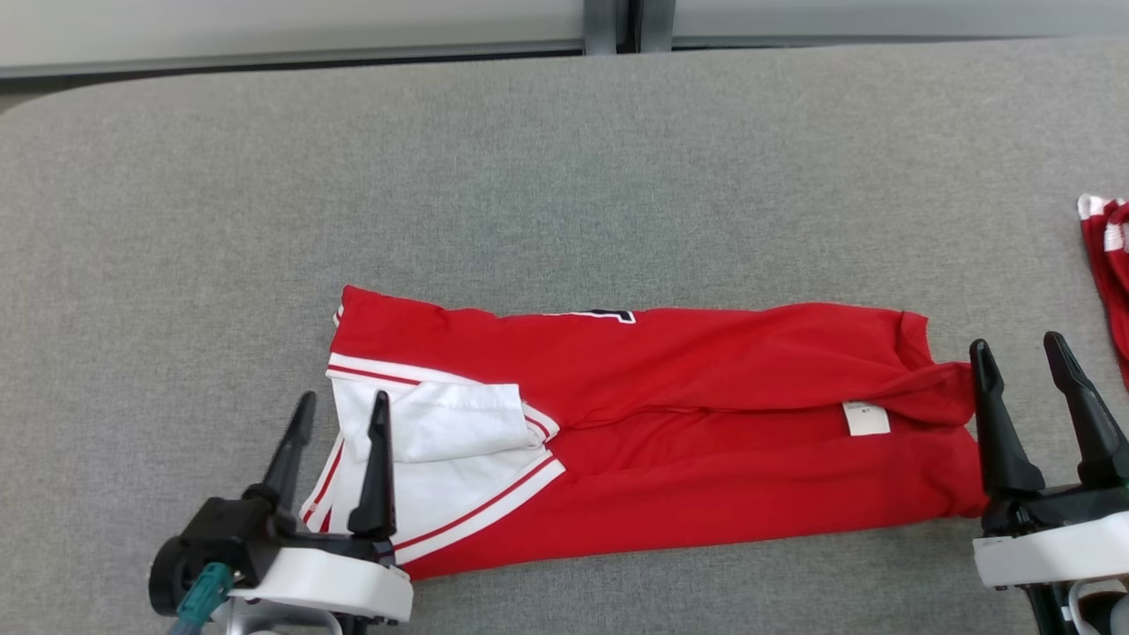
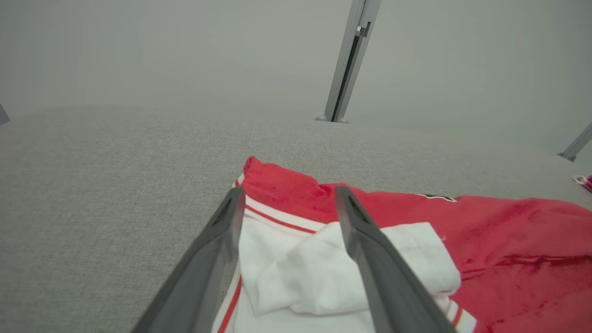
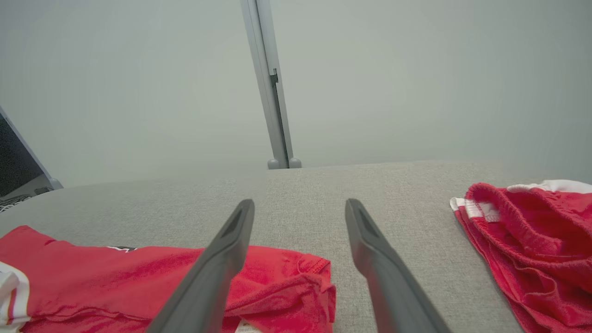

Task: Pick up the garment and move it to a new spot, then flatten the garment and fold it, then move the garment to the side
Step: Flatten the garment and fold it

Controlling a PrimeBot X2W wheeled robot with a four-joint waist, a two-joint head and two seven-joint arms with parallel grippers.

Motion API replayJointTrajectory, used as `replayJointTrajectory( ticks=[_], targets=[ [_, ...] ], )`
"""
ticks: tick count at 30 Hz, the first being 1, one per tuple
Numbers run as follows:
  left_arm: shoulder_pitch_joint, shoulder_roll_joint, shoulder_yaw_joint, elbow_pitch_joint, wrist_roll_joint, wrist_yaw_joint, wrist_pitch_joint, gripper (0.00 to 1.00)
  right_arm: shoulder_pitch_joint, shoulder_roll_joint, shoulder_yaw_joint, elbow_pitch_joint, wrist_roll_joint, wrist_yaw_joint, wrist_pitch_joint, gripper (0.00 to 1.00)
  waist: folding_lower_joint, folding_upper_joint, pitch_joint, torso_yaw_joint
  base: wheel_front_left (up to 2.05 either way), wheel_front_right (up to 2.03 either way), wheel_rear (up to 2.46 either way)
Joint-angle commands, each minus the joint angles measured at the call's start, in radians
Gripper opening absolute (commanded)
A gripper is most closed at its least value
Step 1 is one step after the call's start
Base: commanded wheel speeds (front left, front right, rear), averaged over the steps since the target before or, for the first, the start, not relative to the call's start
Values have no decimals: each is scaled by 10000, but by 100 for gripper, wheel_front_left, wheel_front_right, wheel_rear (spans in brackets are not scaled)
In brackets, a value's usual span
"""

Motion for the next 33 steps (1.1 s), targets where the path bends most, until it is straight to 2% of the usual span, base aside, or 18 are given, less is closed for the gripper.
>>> replayJointTrajectory(
  ticks=[1,6,11,19,33],
  targets=[
    [27,63,113,-122,103,86,-144,100,104,107,-57,-204,-188,0,22,100,0,0,-184,-49,0,0,0],
    [-55,108,397,-354,352,213,-452,100,310,472,-249,-901,-954,-1,381,100,0,0,-703,-91,0,0,0],
    [93,203,403,-104,588,139,-510,100,737,661,-162,-1166,-1302,0,798,100,0,0,-1265,-93,0,0,0],
    [351,374,283,400,824,188,-519,100,1281,821,31,-1037,-1336,0,1013,100,0,0,-1690,-186,0,0,0],
    [295,434,206,654,824,351,-417,100,1242,805,16,-740,-1146,0,1021,100,0,0,-1843,-178,0,0,0]
  ],
)
